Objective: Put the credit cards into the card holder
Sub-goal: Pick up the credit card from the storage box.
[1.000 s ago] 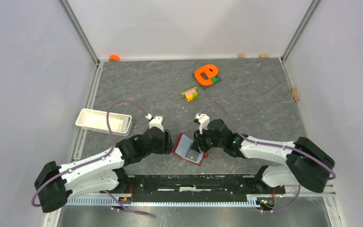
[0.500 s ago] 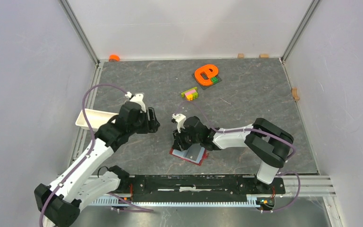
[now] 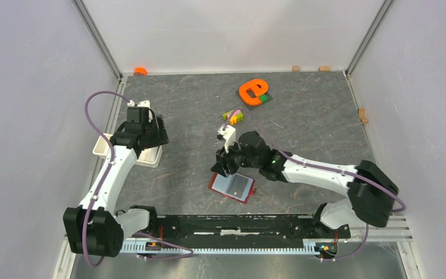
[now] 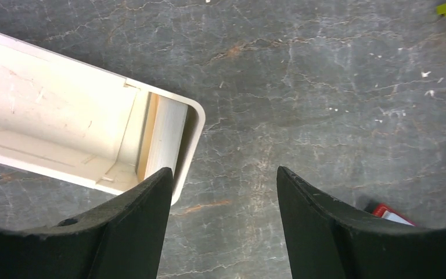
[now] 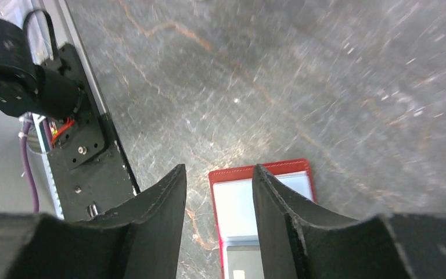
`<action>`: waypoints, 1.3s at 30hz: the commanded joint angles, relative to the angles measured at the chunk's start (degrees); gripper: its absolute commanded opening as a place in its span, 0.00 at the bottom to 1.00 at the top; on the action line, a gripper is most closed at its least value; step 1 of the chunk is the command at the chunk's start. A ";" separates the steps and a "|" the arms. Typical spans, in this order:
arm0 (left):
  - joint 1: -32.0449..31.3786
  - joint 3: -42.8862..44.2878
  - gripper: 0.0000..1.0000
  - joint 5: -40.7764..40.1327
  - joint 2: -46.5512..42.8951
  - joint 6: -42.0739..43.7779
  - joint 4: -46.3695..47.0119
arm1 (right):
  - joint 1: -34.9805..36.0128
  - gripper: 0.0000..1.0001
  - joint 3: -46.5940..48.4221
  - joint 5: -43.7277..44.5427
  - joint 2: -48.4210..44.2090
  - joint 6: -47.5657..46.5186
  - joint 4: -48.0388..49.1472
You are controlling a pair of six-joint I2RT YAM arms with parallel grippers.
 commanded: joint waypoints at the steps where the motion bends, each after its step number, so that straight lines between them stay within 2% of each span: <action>1: 3.08 2.01 0.72 -1.27 2.43 5.26 0.82 | -2.45 0.52 0.77 2.39 -7.81 -5.83 -4.17; 4: 7.19 1.87 0.72 1.92 4.94 6.45 0.82 | -5.00 0.54 -1.50 1.64 -11.36 -6.77 -4.38; 7: 10.95 2.37 0.74 8.86 7.80 7.51 1.26 | -7.79 0.56 -3.89 0.23 -13.94 -7.67 -4.06; 11: 13.91 2.52 0.86 15.45 11.24 9.28 1.18 | -11.28 0.57 -6.00 -2.08 -15.36 -8.77 -3.59; 15: 14.40 2.03 0.98 17.38 13.17 9.96 0.70 | -14.20 0.58 -8.43 -4.53 -16.07 -8.54 -2.24; 17: 14.41 1.48 1.00 19.06 13.83 10.21 0.83 | -14.95 0.58 -9.55 -5.49 -16.29 -8.17 -1.33; 26: 14.42 1.72 1.00 12.16 17.62 9.62 -0.82 | -16.32 0.58 -11.21 -8.36 -16.77 -7.96 -0.24; 39: 12.88 2.22 1.00 14.65 21.26 9.95 -0.85 | -17.62 0.58 -12.59 -11.52 -15.65 -7.45 1.75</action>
